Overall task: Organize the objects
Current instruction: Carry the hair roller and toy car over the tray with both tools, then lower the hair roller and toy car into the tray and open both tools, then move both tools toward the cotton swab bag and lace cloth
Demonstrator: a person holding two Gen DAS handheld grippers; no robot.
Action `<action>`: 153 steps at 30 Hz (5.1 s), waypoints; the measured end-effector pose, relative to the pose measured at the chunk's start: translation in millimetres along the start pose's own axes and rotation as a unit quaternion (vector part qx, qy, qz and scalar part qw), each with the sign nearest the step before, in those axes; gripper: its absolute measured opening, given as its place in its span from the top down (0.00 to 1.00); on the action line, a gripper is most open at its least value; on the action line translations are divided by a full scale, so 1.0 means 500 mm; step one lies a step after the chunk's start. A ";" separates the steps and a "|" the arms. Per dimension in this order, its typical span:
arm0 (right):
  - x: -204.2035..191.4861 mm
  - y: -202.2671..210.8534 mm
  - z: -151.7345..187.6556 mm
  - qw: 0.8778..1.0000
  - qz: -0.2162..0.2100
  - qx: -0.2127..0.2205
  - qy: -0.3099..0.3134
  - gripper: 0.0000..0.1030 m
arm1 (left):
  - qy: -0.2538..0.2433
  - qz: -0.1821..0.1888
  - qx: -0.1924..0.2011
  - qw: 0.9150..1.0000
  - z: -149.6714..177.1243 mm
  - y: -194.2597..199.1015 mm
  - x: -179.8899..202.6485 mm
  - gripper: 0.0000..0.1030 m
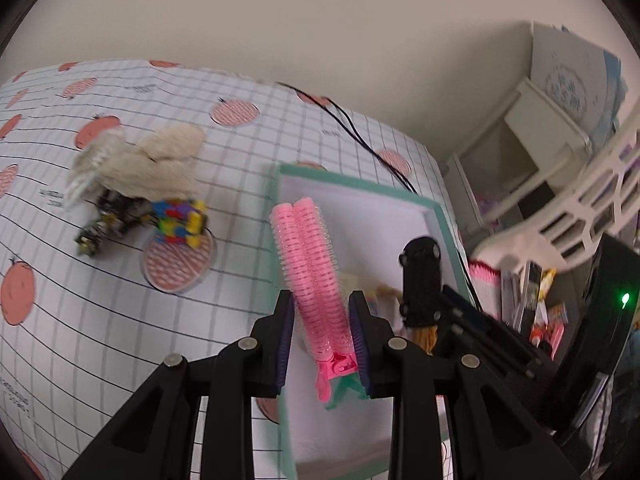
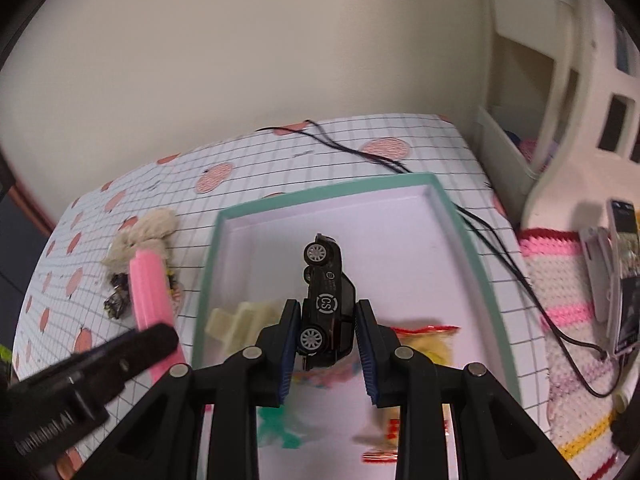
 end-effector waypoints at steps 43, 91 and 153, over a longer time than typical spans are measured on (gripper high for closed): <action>-0.002 -0.025 0.020 0.999 0.021 -0.032 0.012 0.70 | 0.008 0.005 -0.093 0.996 0.065 -0.076 0.025 0.71; -0.021 -0.016 0.017 1.000 0.017 -0.002 0.025 0.27 | 0.092 -0.162 -0.018 0.982 0.016 -0.014 -0.130 0.40; -0.274 -0.013 -0.173 0.996 -0.036 0.015 0.080 0.00 | 0.220 -0.133 0.024 0.966 -0.181 0.085 -0.378 0.05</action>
Point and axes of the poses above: each gripper's, at about its wrist camera, not at the fingertips, and y roughly against the way its jaws point, x to its right, z to its underside, the point moved 3 cm from there along -y, roughly the way its jaws point, and after that the axes turned 1 degree about y, right-handed, at the moved point
